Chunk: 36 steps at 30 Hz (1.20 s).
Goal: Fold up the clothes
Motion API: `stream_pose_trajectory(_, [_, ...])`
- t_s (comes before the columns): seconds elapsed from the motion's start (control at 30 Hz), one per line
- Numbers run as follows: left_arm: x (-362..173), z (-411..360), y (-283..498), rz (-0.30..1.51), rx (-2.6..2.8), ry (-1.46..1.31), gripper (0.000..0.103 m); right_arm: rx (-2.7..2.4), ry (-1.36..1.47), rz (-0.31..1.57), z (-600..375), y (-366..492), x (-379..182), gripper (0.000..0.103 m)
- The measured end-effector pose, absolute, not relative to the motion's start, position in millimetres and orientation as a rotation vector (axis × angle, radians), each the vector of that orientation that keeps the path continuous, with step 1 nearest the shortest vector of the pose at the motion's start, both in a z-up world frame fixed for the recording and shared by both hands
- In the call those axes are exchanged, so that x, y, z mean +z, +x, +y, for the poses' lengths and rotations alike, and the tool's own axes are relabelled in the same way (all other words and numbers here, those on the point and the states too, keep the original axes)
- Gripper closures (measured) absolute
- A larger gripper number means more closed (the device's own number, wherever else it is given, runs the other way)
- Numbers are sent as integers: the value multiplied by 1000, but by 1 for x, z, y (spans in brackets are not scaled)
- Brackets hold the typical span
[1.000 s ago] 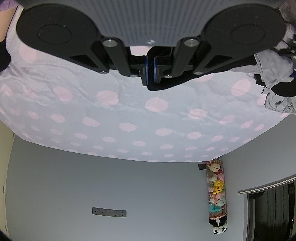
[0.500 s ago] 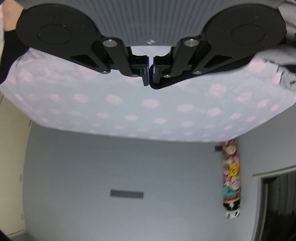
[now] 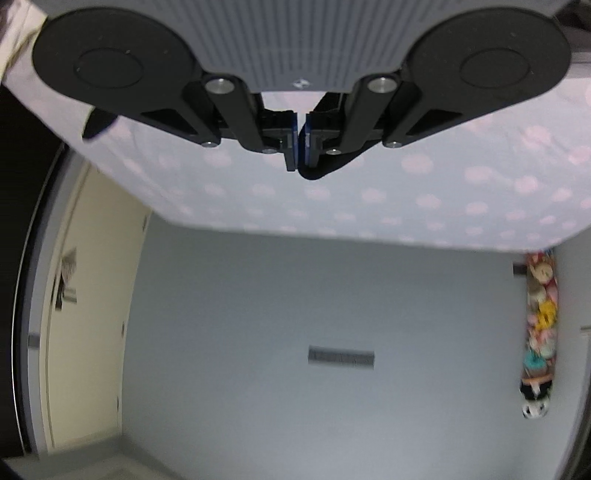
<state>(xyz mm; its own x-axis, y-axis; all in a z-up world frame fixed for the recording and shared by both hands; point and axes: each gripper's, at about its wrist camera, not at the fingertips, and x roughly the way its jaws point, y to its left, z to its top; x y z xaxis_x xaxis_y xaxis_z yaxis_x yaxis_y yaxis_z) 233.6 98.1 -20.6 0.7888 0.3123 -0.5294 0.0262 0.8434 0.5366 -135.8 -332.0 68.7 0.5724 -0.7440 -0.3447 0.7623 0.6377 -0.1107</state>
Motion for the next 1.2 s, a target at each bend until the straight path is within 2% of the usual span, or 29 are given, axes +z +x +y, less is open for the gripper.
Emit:
stream_pose_trajectory(0.17, [-32, 86, 221, 676, 65, 523, 81, -844, 111, 510, -330, -148, 35, 99])
stream_pose_trajectory(0.23, [-32, 79, 215, 655, 34, 534, 71, -841, 118, 551, -327, -154, 22, 99])
stream_pose_trajectory(0.27, [-31, 71, 213, 643, 12, 537, 60, -841, 130, 569, -326, -158, 16, 99])
stream_pose_trajectory(0.3, [-29, 62, 211, 630, -11, 540, 54, -839, 144, 588, -326, -162, 10, 99])
stream_pose_trajectory(0.6, [-36, -41, 195, 610, -372, 541, 48, -786, 230, 741, -323, -199, -28, 97])
stream_pose_trajectory(0.7, [-46, -81, 191, 621, -505, 546, 48, -765, 251, 753, -321, -209, -29, 91])
stream_pose_trajectory(0.8, [-56, -115, 186, 624, -596, 552, 48, -744, 267, 756, -319, -216, -23, 71])
stream_pose_trajectory(0.9, [-68, -142, 185, 648, -677, 524, 48, -730, 261, 761, -321, -224, -20, 69])
stream_pose_trajectory(1.0, [-81, -163, 184, 683, -763, 495, 47, -729, 260, 757, -323, -231, -16, 59])
stream_pose_trajectory(1.2, [-116, -206, 180, 723, -874, 566, 46, -671, 284, 739, -334, -220, -20, 56])
